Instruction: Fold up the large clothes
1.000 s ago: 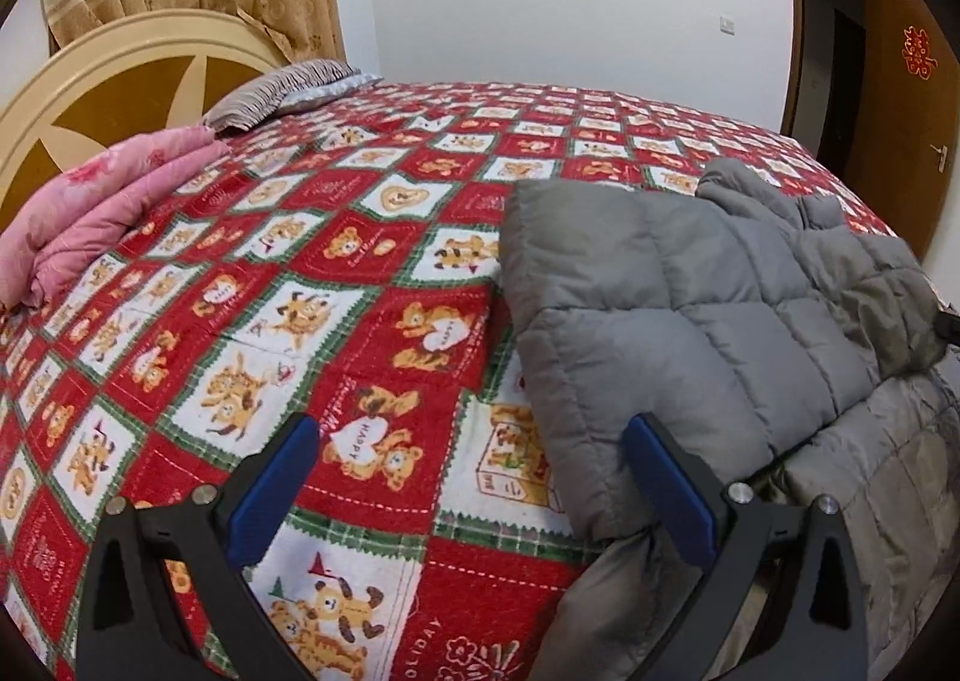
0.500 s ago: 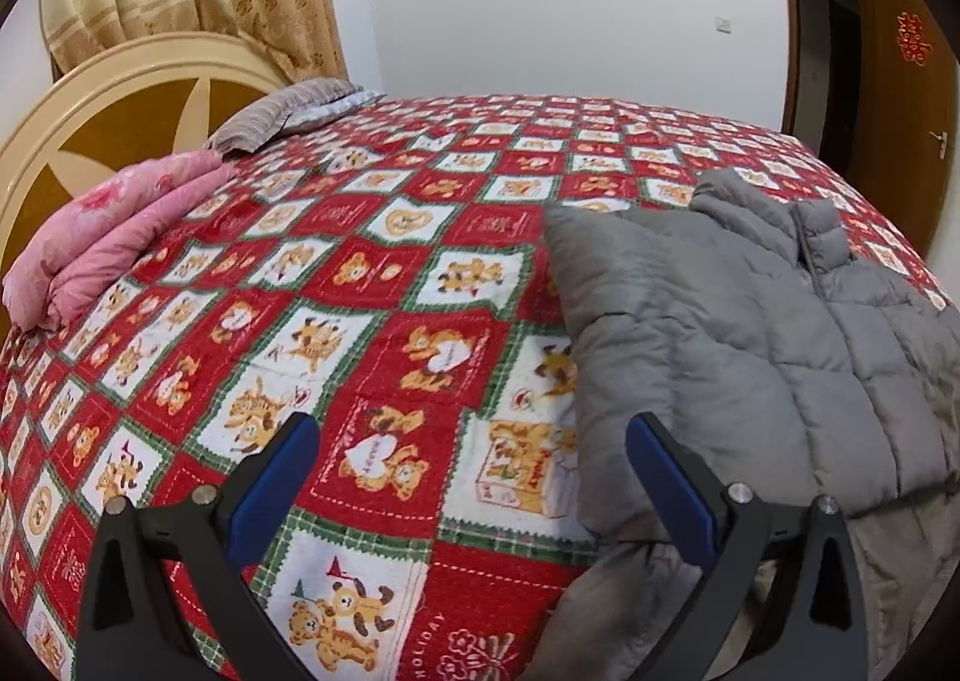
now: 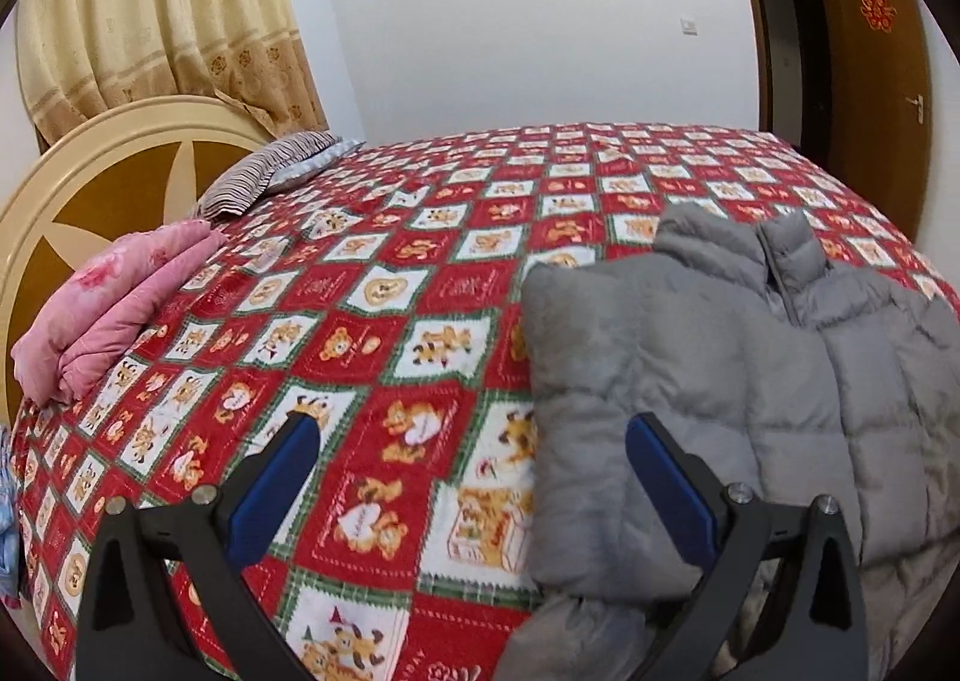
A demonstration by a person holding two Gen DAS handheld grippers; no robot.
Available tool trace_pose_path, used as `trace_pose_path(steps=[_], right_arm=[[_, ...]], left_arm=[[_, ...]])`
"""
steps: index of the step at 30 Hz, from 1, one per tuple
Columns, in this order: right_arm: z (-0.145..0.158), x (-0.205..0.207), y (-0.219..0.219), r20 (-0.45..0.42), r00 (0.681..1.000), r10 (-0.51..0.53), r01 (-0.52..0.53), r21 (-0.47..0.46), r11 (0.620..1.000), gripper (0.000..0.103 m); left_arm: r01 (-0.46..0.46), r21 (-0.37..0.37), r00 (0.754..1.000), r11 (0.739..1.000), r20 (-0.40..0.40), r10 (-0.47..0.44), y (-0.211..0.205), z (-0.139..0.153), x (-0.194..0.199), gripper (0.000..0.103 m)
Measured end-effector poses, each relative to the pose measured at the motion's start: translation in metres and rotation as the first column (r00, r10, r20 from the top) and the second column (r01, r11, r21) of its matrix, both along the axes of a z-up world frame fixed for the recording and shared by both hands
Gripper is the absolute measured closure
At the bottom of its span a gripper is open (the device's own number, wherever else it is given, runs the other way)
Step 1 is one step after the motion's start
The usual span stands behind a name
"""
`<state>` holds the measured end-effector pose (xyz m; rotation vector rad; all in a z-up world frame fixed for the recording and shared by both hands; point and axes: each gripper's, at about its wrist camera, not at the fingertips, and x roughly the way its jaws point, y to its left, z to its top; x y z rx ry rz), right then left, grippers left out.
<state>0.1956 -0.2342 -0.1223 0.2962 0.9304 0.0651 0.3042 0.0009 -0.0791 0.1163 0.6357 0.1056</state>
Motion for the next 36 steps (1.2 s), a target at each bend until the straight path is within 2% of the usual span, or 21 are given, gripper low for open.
trace_pose_path(steps=[3, 5, 8, 9, 11, 12, 13, 15, 16, 17, 18, 19, 21, 26, 36], right_arm=[[0.005, -0.008, -0.005, 0.002, 1.0, -0.018, 0.018, 0.006, 1.0, 0.1], [0.013, -0.017, -0.013, 0.01, 0.997, -0.076, 0.076, 0.007, 0.997, 0.095], [0.032, -0.029, -0.025, 0.085, 0.978, -0.192, 0.194, -0.007, 0.981, 0.093], [0.04, -0.03, -0.025, 0.116, 0.969, -0.219, 0.224, -0.026, 0.974, 0.089], [0.052, -0.027, -0.019, 0.152, 0.959, -0.241, 0.253, -0.066, 0.965, 0.054], [0.055, -0.023, -0.015, 0.165, 0.958, -0.234, 0.247, -0.059, 0.967, 0.027], [0.058, -0.017, -0.008, 0.191, 0.958, -0.214, 0.223, -0.026, 0.974, 0.024], [0.057, -0.001, 0.013, 0.228, 0.963, -0.144, 0.155, -0.032, 0.987, 0.025], [0.053, 0.006, 0.024, 0.236, 0.967, -0.097, 0.112, -0.049, 0.993, 0.028], [0.048, 0.013, 0.034, 0.239, 0.969, -0.056, 0.073, -0.064, 0.995, 0.034], [0.037, 0.023, 0.045, 0.213, 0.977, -0.019, 0.039, -0.086, 0.996, 0.051], [0.027, 0.029, 0.051, 0.179, 0.984, -0.004, 0.023, -0.103, 0.994, 0.057], [0.008, 0.039, 0.058, 0.139, 0.99, 0.009, 0.009, -0.13, 0.991, 0.056], [-0.026, 0.043, 0.056, 0.106, 0.994, 0.03, -0.009, -0.197, 0.98, 0.057], [-0.037, 0.042, 0.058, 0.094, 0.995, 0.028, -0.005, -0.236, 0.972, 0.057]], left_arm=[[-0.002, -0.017, 1.0, 1.0, 0.0, 0.002, 0.0, 0.003, 0.004, 0.0], [0.012, -0.026, 1.0, 1.0, 0.003, -0.012, -0.005, 0.003, 0.004, 0.0], [0.045, -0.034, 0.999, 0.998, 0.003, -0.045, -0.019, 0.002, 0.004, 0.0], [0.058, -0.034, 0.998, 0.998, -0.002, -0.058, -0.025, 0.0, 0.005, 0.0], [0.093, -0.029, 0.995, 0.995, -0.022, -0.093, -0.037, -0.006, 0.008, 0.0], [0.101, -0.026, 0.994, 0.995, -0.03, -0.101, -0.043, -0.012, 0.009, 0.0], [0.107, -0.025, 0.993, 0.994, -0.042, -0.108, -0.048, -0.019, 0.009, 0.0], [0.117, -0.023, 0.99, 0.993, -0.081, -0.119, -0.055, -0.034, 0.011, 0.0], [0.123, -0.02, 0.988, 0.992, -0.095, -0.125, -0.058, -0.042, 0.01, 0.0], [0.127, -0.013, 0.986, 0.992, -0.103, -0.128, -0.061, -0.049, 0.01, 0.0], [0.126, -0.003, 0.986, 0.992, -0.106, -0.126, -0.062, -0.053, 0.009, 0.0], [0.124, 0.011, 0.986, 0.992, -0.113, -0.122, -0.064, -0.059, 0.009, 0.0], [0.13, 0.001, 0.984, 0.992, -0.125, -0.129, -0.065, -0.061, 0.011, 0.0], [0.142, -0.045, 0.971, 0.989, -0.189, -0.148, -0.063, -0.071, 0.019, 0.0], [0.136, -0.098, 0.954, 0.986, -0.255, -0.157, -0.062, -0.083, 0.024, 0.0]])
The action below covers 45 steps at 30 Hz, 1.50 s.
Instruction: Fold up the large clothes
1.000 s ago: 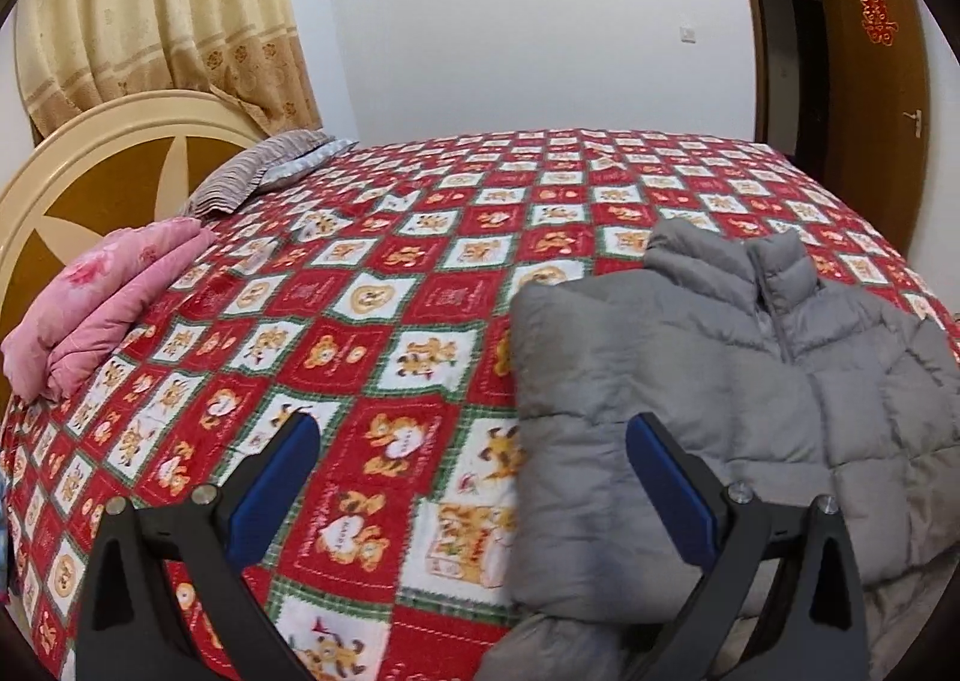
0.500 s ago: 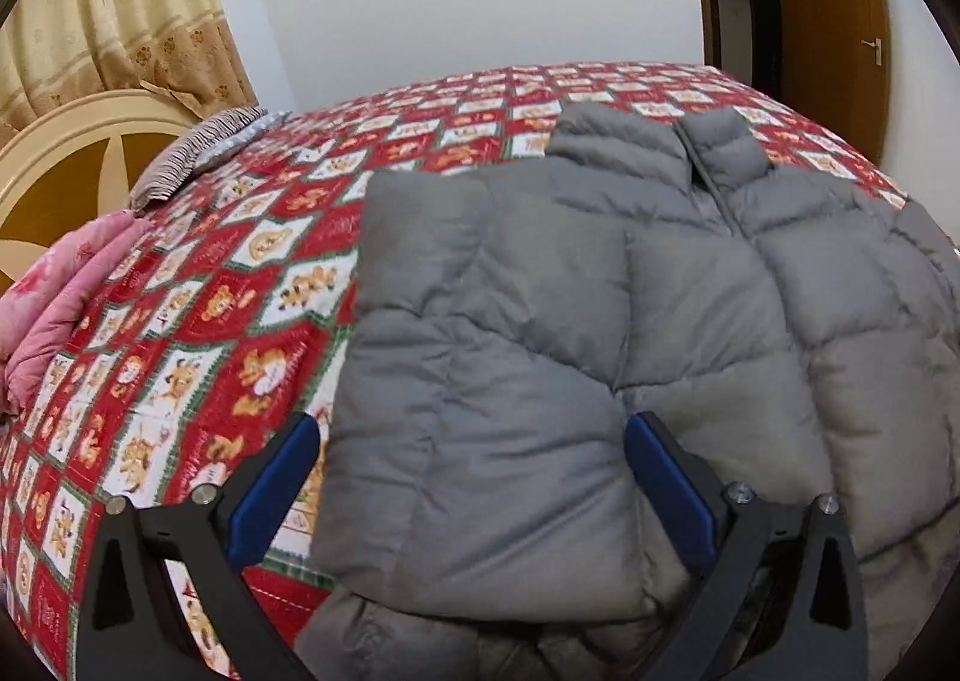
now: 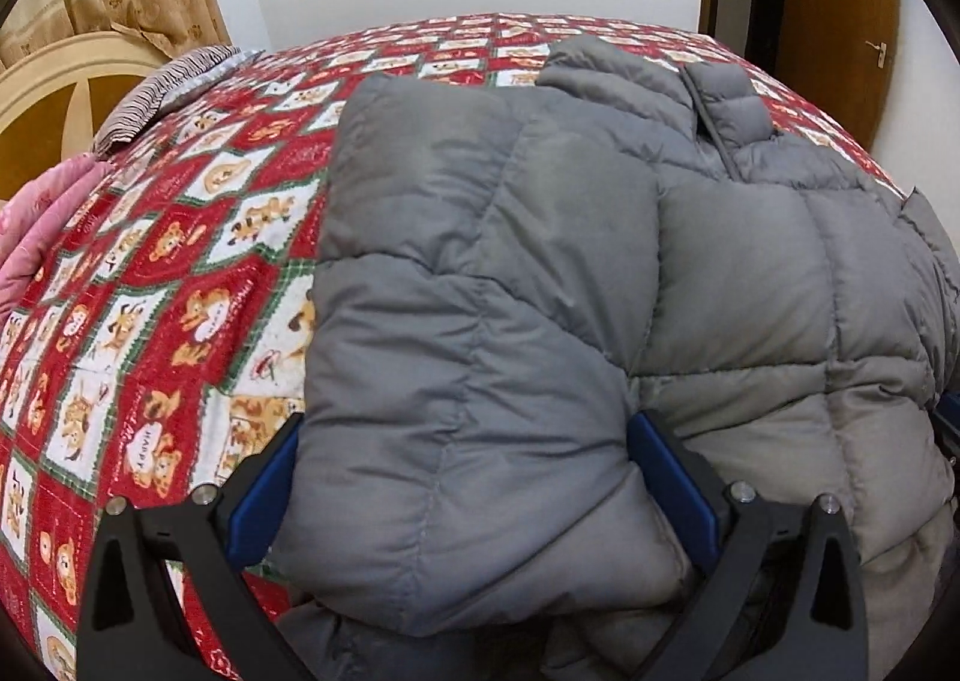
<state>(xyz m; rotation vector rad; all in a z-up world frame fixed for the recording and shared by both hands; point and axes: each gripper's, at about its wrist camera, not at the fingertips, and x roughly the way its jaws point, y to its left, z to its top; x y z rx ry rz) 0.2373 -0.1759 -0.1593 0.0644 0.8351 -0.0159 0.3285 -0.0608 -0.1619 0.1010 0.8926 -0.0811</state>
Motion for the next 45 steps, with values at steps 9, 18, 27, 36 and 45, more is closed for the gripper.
trace_pose_path(steps=[9, 18, 27, 36, 45], right_arm=[[-0.002, 0.0, 0.007, -0.002, 1.0, -0.004, 0.004, -0.068, 0.998, 0.057], [-0.002, 0.001, 0.01, -0.006, 1.0, -0.002, 0.002, -0.091, 0.996, 0.056], [0.031, -0.047, -0.018, 0.052, 0.997, 0.054, -0.053, -0.013, 0.998, 0.033], [0.014, -0.064, -0.021, -0.091, 0.988, 0.122, -0.128, -0.072, 0.989, 0.033], [0.077, -0.029, -0.033, -0.012, 0.988, 0.155, -0.155, 0.018, 0.988, 0.033]], left_arm=[[-0.002, -0.002, 1.0, 1.0, 0.003, 0.002, 0.0, -0.001, -0.001, 0.0], [-0.016, -0.057, 0.999, 0.998, -0.046, 0.013, 0.013, 0.006, 0.0, 0.0], [0.002, -0.021, 0.995, 1.0, 0.096, 0.0, 0.056, 0.048, -0.083, 0.0], [0.047, 0.116, 0.996, 0.992, 0.066, -0.055, 0.054, 0.056, -0.075, 0.0], [0.044, 0.108, 0.988, 0.993, 0.142, -0.06, 0.013, 0.105, -0.003, 0.0]])
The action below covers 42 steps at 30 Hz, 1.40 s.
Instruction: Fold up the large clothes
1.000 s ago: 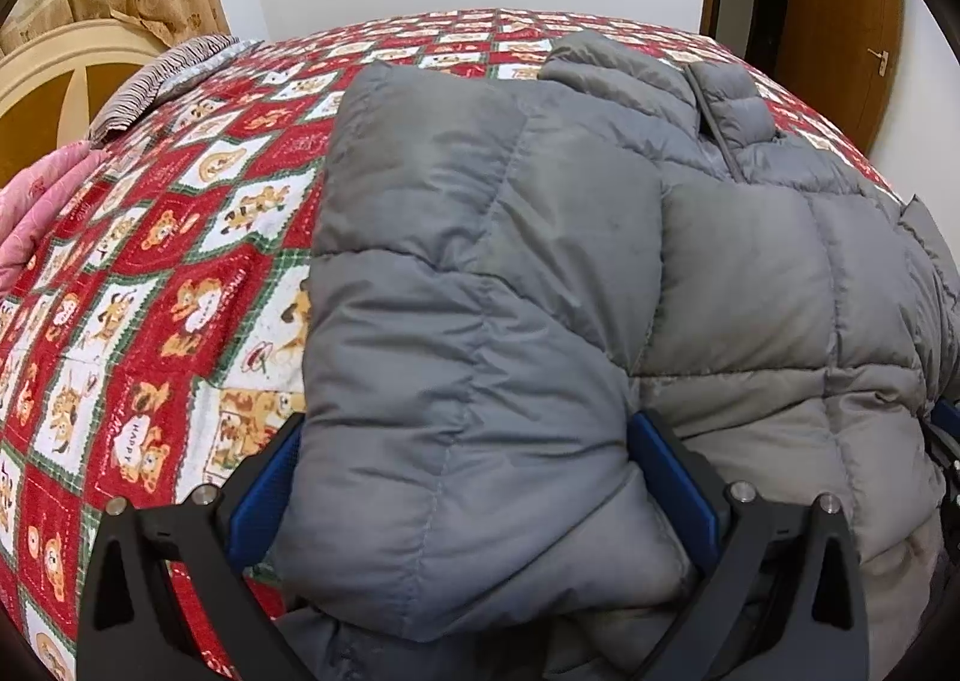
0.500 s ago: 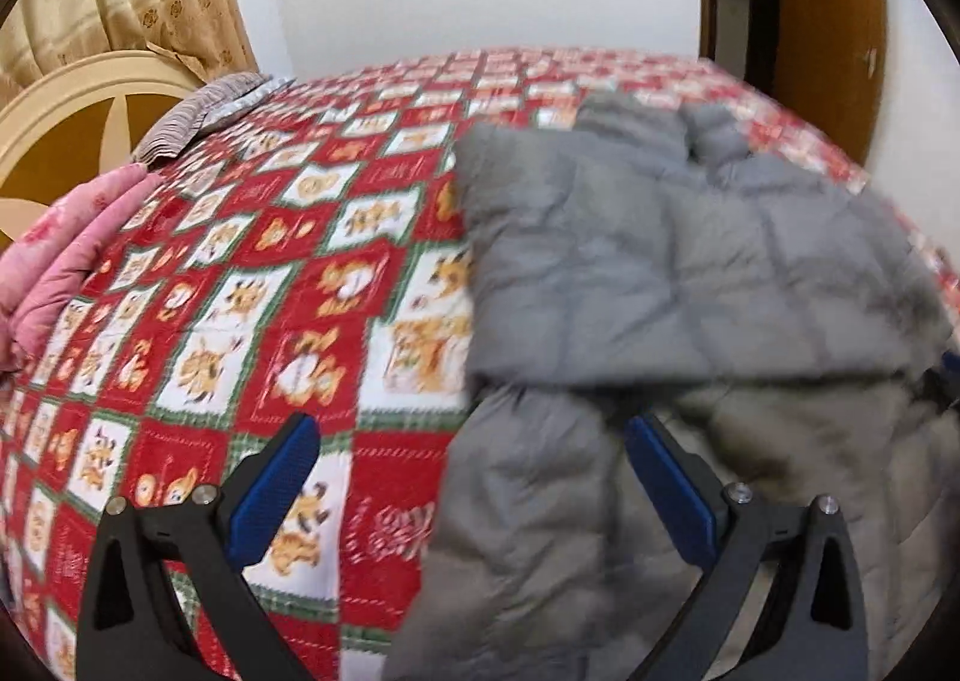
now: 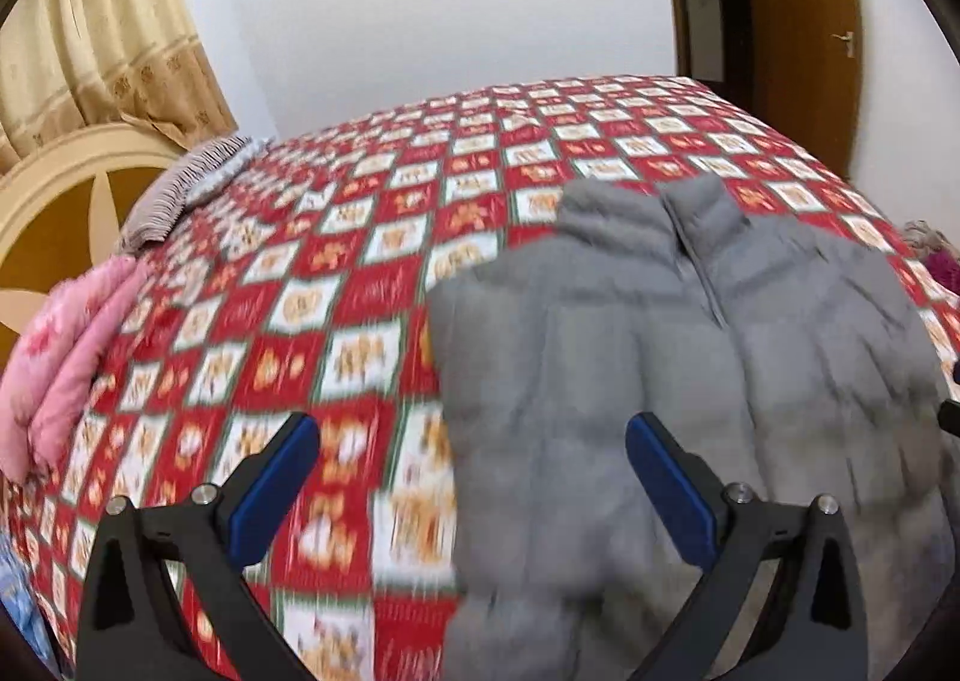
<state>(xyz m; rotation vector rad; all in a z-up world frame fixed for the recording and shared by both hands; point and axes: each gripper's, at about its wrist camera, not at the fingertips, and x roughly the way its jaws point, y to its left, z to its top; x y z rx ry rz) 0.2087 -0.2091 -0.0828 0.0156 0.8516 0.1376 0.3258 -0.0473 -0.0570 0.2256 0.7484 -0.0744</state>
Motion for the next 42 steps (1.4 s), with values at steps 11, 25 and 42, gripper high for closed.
trace_pose_path(steps=[11, 25, 42], right_arm=[[0.001, 0.181, -0.017, -0.107, 0.977, -0.186, 0.203, 0.176, 0.963, 0.033], [-0.014, 0.357, 0.0, -0.246, 0.942, -0.227, 0.283, 0.221, 0.933, 0.024], [-0.012, 0.304, -0.001, -0.246, 0.96, -0.133, 0.161, 0.094, 0.983, 0.096]], left_arm=[[-0.079, -0.13, 0.994, 0.988, -0.091, 0.067, -0.046, -0.012, 0.14, 0.0], [-0.067, -0.098, 0.983, 0.993, -0.179, 0.049, -0.114, -0.038, 0.251, 0.0], [0.169, -0.136, 0.966, 0.976, -0.174, -0.191, -0.112, -0.023, 0.169, 0.083]])
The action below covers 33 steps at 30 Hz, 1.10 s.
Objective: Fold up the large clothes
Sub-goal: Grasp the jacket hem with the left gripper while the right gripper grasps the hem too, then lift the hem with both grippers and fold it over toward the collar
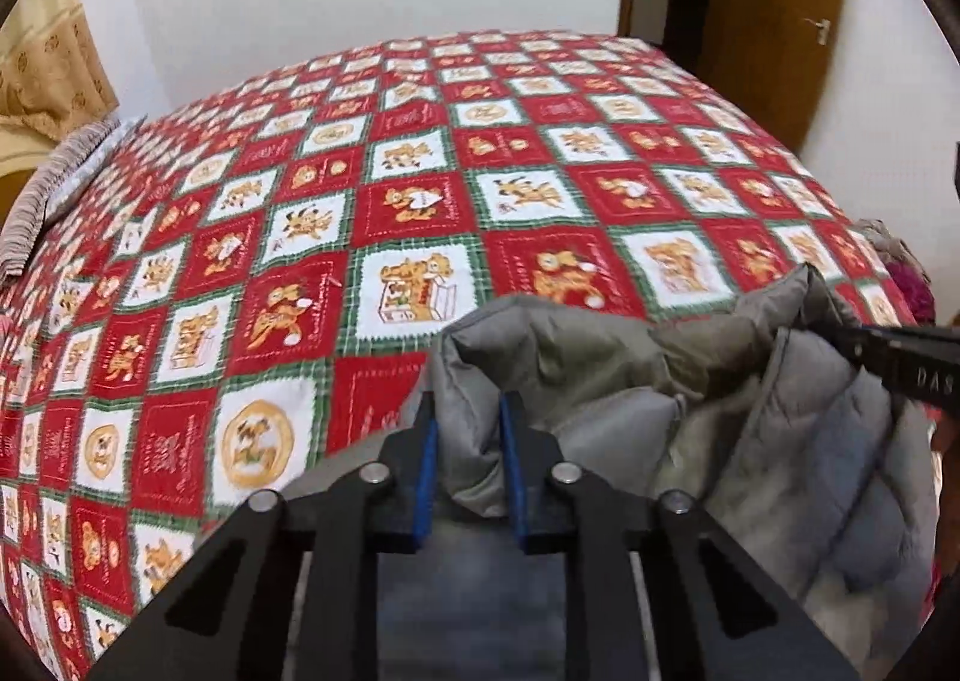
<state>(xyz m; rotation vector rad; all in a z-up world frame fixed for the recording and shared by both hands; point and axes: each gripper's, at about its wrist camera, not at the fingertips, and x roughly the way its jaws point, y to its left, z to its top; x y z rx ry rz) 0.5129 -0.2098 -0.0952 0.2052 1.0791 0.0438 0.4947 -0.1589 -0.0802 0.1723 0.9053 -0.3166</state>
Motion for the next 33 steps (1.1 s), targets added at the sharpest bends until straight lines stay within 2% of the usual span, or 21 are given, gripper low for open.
trace_pose_path(steps=[4, 10, 13, 19, 21, 24, 26, 28, 31, 33], right_arm=[[0.015, -0.033, -0.005, 0.036, 0.999, 0.034, -0.034, -0.008, 0.999, 0.098], [0.017, -0.081, -0.023, 0.069, 0.997, 0.036, -0.036, 0.003, 0.999, 0.1], [0.008, -0.096, -0.028, 0.07, 0.997, 0.033, -0.032, -0.01, 0.999, 0.1], [-0.028, -0.107, -0.044, 0.027, 1.0, -0.002, 0.003, -0.037, 0.999, 0.1], [-0.042, -0.108, -0.047, 0.02, 1.0, -0.01, 0.011, -0.036, 0.999, 0.1], [-0.049, -0.111, -0.045, 0.041, 0.999, -0.008, 0.009, -0.044, 0.999, 0.1], [-0.05, -0.113, -0.044, 0.059, 0.998, 0.0, 0.004, -0.06, 0.998, 0.1], [-0.05, -0.114, -0.044, 0.067, 0.998, 0.001, 0.003, -0.06, 0.998, 0.1], [-0.052, -0.115, -0.046, 0.079, 0.997, -0.002, 0.006, -0.048, 0.999, 0.1], [-0.053, -0.116, -0.045, 0.088, 0.996, -0.001, 0.006, -0.052, 0.999, 0.1]], left_arm=[[0.044, -0.012, 0.998, 0.999, 0.036, -0.043, 0.013, 0.01, -0.03, 0.087], [0.065, 0.016, 0.996, 0.998, 0.065, -0.066, 0.029, 0.002, -0.063, 0.087], [0.067, 0.046, 0.995, 0.997, 0.075, -0.07, 0.034, -0.009, -0.074, 0.087], [0.072, 0.075, 0.997, 0.995, 0.025, -0.074, 0.04, -0.046, -0.086, 0.087], [0.084, 0.068, 0.996, 0.994, 0.029, -0.086, 0.039, -0.047, -0.093, 0.086], [0.091, 0.06, 0.992, 0.994, 0.085, -0.096, 0.04, -0.03, -0.11, 0.079], [0.104, 0.031, 0.984, 0.994, 0.143, -0.107, 0.044, -0.011, -0.122, 0.06], [0.086, -0.001, 0.965, 0.996, 0.247, -0.083, 0.05, 0.017, -0.135, 0.024], [0.088, -0.064, 0.938, 0.994, 0.342, -0.061, 0.054, 0.05, -0.141, 0.012], [0.076, -0.076, 0.934, 0.994, 0.354, -0.044, 0.048, 0.058, -0.13, 0.008]])
